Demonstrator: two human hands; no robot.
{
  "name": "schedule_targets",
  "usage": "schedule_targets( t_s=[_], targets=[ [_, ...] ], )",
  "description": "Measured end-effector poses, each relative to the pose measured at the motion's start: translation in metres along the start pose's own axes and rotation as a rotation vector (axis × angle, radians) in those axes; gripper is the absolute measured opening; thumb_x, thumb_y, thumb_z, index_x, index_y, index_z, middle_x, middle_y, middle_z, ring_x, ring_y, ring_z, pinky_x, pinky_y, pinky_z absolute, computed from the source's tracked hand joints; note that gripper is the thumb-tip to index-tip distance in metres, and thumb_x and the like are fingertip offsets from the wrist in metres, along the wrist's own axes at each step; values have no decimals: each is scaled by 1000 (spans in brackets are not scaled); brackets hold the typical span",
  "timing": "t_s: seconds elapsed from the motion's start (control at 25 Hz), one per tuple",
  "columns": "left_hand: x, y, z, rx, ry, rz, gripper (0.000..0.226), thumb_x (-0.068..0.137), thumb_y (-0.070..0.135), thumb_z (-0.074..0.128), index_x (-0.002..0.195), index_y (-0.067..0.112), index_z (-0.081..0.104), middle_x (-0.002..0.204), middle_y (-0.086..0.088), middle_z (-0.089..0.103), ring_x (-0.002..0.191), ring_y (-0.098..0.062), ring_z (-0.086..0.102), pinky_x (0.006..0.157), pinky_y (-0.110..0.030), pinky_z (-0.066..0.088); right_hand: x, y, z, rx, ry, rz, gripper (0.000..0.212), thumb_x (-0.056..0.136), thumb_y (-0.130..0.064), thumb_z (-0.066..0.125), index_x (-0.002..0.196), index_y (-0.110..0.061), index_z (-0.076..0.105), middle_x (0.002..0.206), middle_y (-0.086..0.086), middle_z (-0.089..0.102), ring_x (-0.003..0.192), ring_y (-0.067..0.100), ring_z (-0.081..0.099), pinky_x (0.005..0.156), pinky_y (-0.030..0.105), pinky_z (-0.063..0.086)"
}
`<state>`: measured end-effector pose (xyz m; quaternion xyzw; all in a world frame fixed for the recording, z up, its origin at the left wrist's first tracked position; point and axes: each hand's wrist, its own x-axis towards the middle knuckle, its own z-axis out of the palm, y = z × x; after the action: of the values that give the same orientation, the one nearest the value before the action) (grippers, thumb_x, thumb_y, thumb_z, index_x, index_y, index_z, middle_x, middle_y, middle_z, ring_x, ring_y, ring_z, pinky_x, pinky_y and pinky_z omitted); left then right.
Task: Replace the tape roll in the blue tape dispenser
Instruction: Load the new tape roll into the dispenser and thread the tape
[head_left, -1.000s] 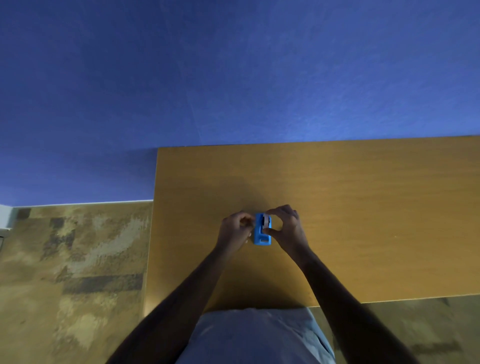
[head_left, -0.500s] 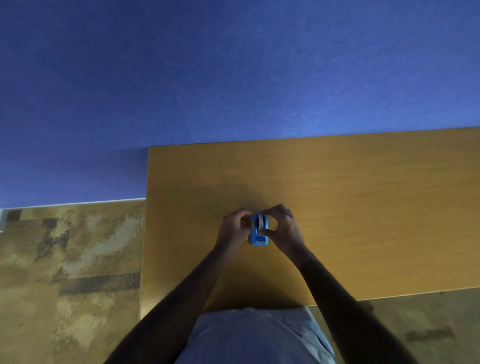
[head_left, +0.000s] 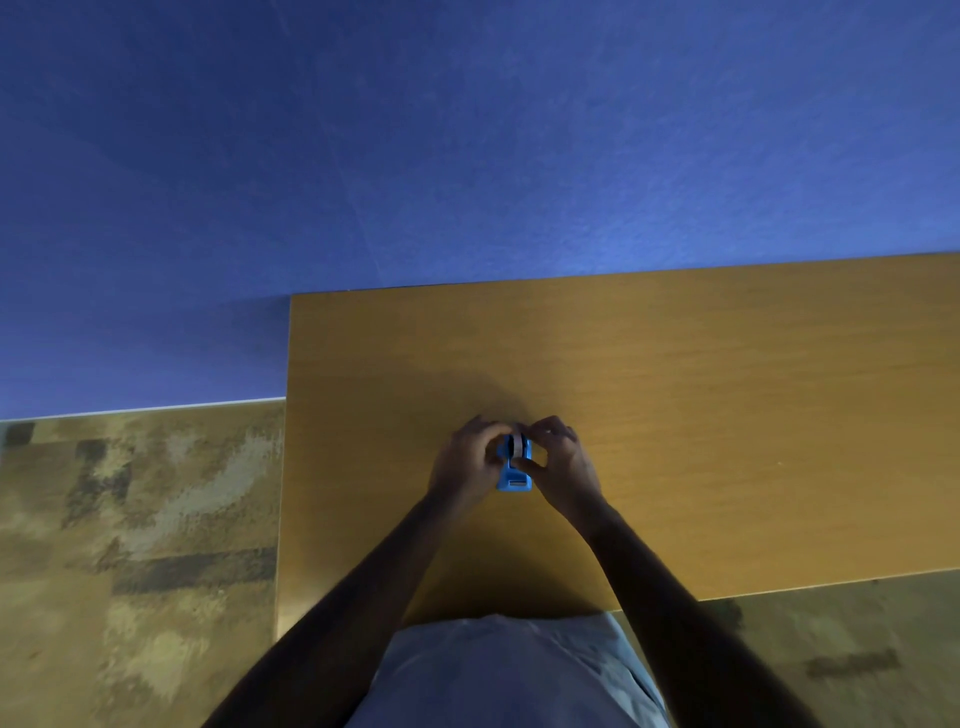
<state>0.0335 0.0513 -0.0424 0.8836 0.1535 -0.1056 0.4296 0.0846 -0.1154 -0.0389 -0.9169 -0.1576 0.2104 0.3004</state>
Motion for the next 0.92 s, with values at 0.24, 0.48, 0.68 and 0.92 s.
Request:
schedule_targets(
  t_s=[0.24,0.48,0.68,0.92],
  targets=[
    [-2,2,-2,140,-52,28,48,90,6,75,135,23,73,125,-1,68,112,-26,74,89,-44,61,-6,-1,3,-29,12,-32,54,94,-14,83,146,-14,65,133,11,68,123,30,67,103,48,61],
    [-1,3,-4,119,-41,-2,46,94,10,75,135,29,76,119,2,67,106,-22,73,82,-42,61,-11,0,5,-81,42,-36,44,96,-19,82,138,-17,69,129,6,68,117,25,69,92,47,65],
    [4,7,-8,234,-65,36,46,95,12,74,138,29,74,122,3,68,110,-24,74,88,-44,62,-14,-4,7,-142,92,-11,35,98,-26,79,131,-18,69,126,4,69,115,26,70,87,47,66],
    [6,10,-7,339,-120,20,51,93,33,79,143,36,67,128,8,62,113,-21,72,80,-31,51,-30,-4,15,-224,139,-42,29,98,-24,76,126,-19,68,115,2,70,99,26,75,76,47,66]
  ],
)
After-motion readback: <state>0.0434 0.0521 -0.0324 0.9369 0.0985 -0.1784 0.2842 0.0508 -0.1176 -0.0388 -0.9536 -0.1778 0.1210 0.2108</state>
